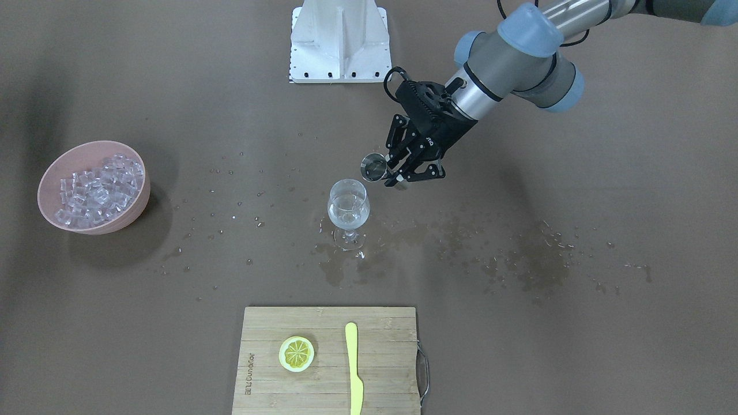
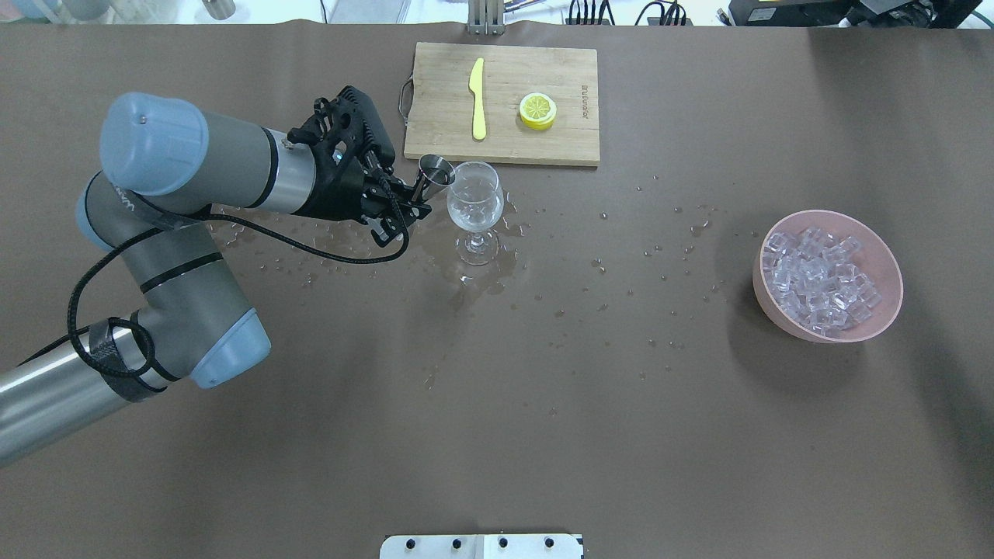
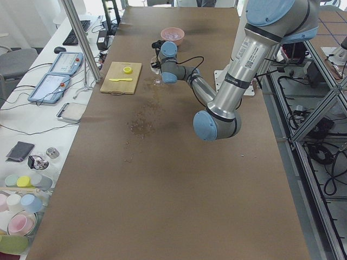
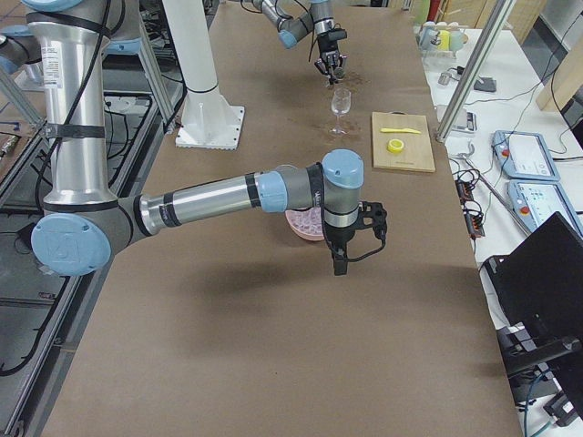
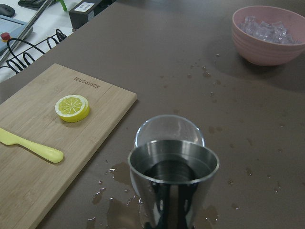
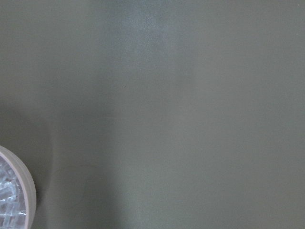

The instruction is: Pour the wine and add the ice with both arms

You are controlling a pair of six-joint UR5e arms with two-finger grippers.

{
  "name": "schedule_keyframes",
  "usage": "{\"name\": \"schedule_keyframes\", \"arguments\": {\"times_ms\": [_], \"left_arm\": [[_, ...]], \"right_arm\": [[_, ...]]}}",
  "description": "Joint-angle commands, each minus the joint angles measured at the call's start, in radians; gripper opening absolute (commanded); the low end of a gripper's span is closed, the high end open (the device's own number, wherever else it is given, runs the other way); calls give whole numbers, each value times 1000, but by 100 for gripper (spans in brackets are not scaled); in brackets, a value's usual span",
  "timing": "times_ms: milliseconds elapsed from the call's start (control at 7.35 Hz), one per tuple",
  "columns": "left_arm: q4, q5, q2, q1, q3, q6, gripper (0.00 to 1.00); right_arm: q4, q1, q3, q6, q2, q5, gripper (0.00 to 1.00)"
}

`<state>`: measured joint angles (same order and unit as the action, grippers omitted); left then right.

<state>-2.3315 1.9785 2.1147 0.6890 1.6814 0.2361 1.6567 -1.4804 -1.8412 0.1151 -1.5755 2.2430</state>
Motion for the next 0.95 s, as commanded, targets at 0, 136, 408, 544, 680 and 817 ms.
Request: {"name": "schedule_keyframes", "arguments": {"times_ms": [0,136,408,544,680,817], "left_arm": [[49,-32,5,-22,7,-15,0],[113,-35,7,-23,35,-53,0],[219,-36,11,-28,83,-63,0],[250,-53,21,-35,84,-69,0],[276,-85,22,-45,84,-90,0],[328,-93,48,-48,86,-90,0]], "right_arm": [[0,0,0,0,0,1,100],[0,0,0,0,-1,1,100],[0,0,0,0,0,1,100],[0,0,2,0,0,0,100],[0,-1,2,0,-1,0,100],[0,0,2,0,-1,1,100]]}}
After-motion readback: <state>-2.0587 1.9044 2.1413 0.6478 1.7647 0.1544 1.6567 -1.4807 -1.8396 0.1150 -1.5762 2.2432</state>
